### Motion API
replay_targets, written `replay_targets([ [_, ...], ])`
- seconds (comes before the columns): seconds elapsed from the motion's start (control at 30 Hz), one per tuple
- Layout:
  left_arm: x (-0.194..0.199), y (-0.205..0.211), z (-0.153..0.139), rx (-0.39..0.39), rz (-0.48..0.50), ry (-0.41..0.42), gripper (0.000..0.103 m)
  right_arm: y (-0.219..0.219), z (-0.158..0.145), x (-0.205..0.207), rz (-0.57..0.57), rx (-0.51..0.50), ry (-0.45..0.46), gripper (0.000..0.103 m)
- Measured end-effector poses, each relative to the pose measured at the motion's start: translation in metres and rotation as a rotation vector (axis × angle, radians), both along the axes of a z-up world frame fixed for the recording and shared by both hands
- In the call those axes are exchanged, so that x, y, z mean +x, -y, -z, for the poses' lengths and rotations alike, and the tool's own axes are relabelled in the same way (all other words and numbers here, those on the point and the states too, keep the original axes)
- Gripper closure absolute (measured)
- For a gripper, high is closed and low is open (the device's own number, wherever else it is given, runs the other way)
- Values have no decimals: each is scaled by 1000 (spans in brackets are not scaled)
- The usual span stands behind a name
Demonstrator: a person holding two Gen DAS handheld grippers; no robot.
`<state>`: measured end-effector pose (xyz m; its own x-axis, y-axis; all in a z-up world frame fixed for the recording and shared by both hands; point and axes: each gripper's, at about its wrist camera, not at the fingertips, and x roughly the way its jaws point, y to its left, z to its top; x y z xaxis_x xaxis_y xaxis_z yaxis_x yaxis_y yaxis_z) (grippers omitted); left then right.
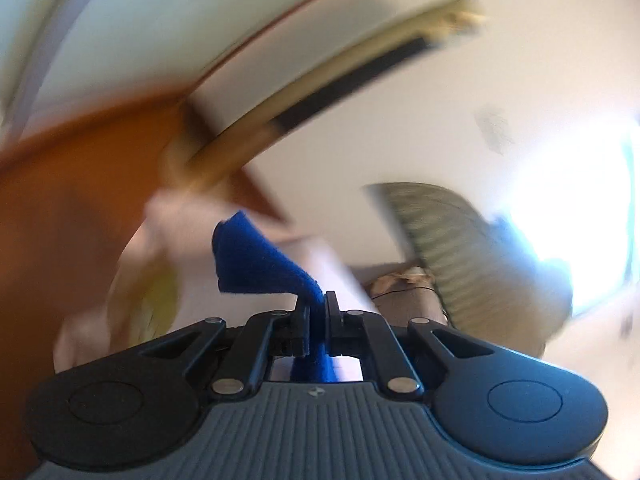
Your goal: Fold small clothes
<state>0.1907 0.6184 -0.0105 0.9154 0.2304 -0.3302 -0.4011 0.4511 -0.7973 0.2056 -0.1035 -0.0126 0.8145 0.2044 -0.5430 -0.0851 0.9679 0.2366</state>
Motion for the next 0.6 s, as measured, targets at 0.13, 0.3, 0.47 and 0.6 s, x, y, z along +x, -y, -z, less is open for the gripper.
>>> replay_targets([
  [0.13, -4, 99, -73, 345, 148, 67, 97, 0, -1, -1, 3, 9, 2, 5],
  [0.3, -25, 300, -80, 642, 560, 145, 95, 1, -1, -1, 6, 21, 4, 5],
  [0.47, -45, 443, -14, 762, 989, -39, 93, 3, 0, -1, 6, 41, 7, 5],
  [0.6, -96, 445, -21, 786, 992, 27, 5, 6, 0, -2, 5, 44, 8, 5],
])
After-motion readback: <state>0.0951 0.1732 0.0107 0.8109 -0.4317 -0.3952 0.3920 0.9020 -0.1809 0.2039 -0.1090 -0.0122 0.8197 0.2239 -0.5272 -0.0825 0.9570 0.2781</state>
